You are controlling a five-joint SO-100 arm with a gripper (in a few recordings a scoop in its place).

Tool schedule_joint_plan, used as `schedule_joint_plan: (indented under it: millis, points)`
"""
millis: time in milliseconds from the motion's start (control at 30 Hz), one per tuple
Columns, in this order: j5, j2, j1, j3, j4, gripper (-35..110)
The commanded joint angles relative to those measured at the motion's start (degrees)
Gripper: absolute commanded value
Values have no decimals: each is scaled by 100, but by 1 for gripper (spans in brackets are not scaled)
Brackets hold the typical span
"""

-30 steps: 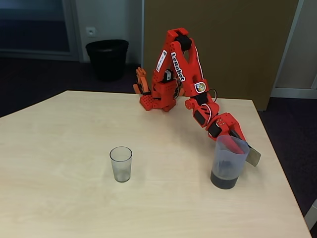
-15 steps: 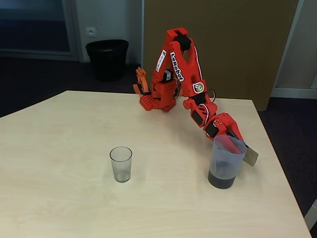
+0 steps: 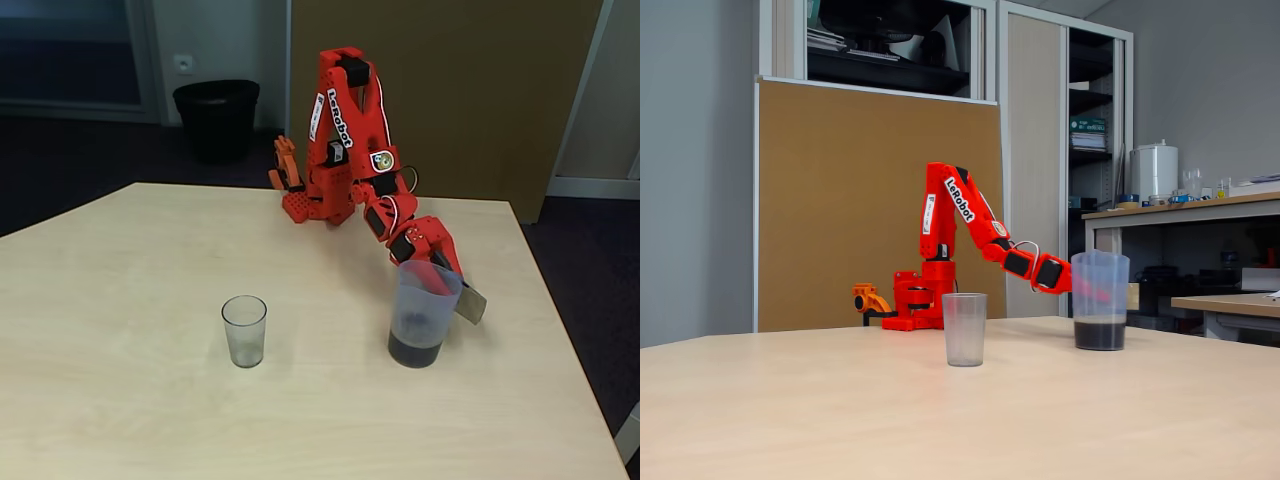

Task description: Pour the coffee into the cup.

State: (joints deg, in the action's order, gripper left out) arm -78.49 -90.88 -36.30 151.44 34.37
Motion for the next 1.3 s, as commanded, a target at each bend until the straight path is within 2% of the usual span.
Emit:
schedule_joint_plan:
  millis: [0, 233, 500, 867, 1267]
  points:
    - [97, -721, 158, 571, -149, 0]
    - [475, -1775, 413, 1230, -879, 0]
    - [923, -2496, 457, 923, -2487, 0]
    - [650, -2918, 413, 870, -2654, 0]
    - [633, -3173, 422, 70, -3331, 0]
